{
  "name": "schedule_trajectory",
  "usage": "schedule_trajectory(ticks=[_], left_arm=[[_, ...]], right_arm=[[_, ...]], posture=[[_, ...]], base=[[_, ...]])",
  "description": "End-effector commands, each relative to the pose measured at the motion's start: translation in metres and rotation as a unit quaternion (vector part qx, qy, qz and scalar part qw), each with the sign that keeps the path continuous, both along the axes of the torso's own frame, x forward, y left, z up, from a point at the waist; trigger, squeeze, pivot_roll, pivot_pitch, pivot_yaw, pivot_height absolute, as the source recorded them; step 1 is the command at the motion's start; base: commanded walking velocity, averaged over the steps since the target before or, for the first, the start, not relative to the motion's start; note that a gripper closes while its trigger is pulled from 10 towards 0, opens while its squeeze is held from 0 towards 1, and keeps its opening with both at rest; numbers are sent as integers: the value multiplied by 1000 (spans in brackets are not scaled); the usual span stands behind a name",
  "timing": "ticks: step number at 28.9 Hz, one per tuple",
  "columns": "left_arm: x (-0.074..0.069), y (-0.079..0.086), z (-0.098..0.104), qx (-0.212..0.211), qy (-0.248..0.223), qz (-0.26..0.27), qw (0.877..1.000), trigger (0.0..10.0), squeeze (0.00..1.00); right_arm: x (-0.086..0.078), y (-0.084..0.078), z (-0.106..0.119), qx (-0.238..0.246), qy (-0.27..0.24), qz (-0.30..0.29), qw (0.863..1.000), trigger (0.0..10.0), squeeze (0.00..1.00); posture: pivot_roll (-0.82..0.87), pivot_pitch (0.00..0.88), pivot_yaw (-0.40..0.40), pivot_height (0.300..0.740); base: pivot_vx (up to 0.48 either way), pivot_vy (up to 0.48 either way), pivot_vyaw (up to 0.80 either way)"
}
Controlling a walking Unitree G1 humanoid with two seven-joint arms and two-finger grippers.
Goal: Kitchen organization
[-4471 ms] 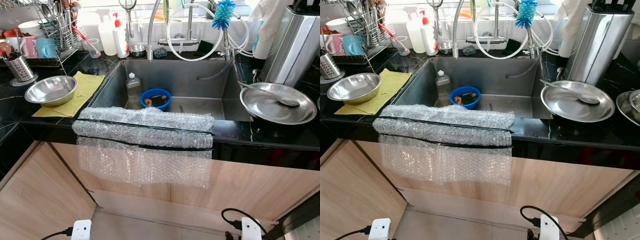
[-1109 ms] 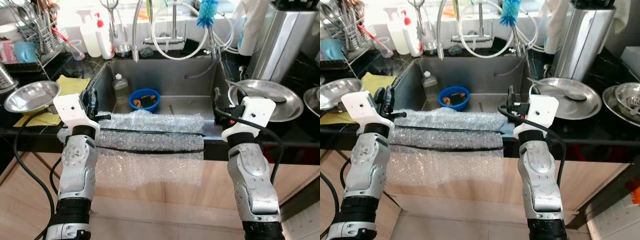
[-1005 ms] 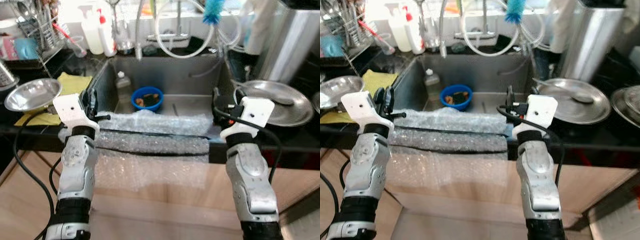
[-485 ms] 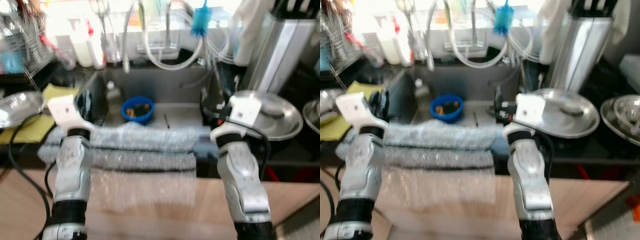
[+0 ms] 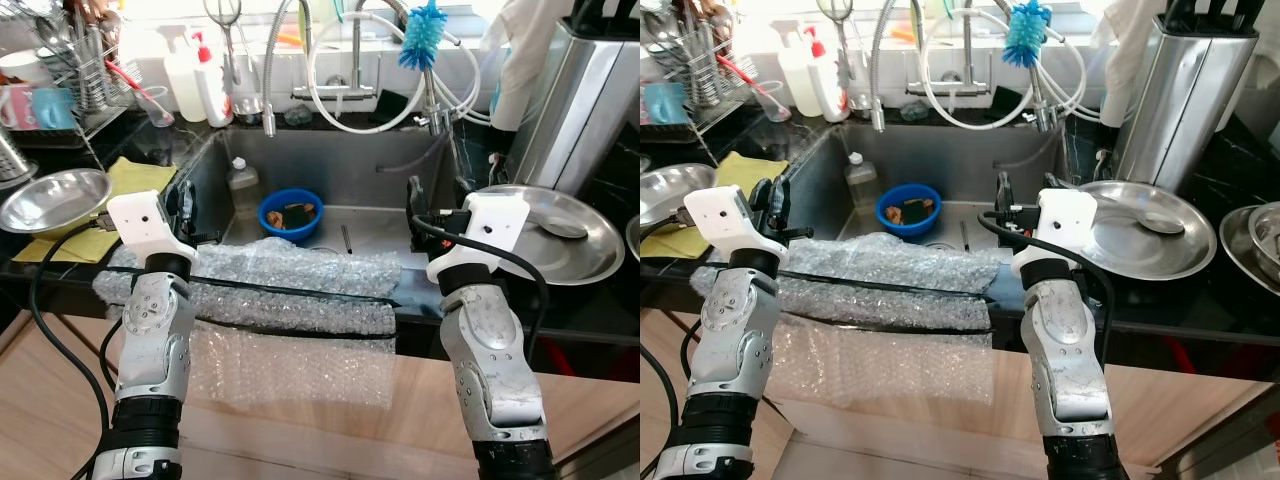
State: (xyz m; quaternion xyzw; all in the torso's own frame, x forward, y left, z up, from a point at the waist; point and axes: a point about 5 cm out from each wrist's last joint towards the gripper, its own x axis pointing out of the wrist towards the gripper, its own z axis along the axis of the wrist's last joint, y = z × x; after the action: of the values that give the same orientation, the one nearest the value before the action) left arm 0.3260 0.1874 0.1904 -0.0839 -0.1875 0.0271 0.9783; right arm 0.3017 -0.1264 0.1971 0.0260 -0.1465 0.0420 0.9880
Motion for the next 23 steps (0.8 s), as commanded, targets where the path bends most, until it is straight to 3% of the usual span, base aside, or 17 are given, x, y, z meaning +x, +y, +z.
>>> schedule_trajectory(ticks=[1,3,21,23], left_arm=[[0,1,0,-1,5,-3,1000,10000,0],[0,1,-1,-1,5,-3,1000,10000,0],[0,-1,-1,-1,5,-6,1000,10000,0],[0,0,-1,-2,5,-5,1000,10000,0]], right_arm=[[1,2,4,5,-2,5,1000,10000,0],[1,3,4,6,-2,5,1000,10000,0],[1,6,4,5,-2,13,1000,10000,0],[2,7,4,7,0,15,1000,10000,0]], posture=[[-45,35,75,740],[-45,33,76,740],[-44,31,74,740],[-43,32,74,740]], base=[[0,0,-631],[0,0,-788],[0,0,0],[0,0,-781]])
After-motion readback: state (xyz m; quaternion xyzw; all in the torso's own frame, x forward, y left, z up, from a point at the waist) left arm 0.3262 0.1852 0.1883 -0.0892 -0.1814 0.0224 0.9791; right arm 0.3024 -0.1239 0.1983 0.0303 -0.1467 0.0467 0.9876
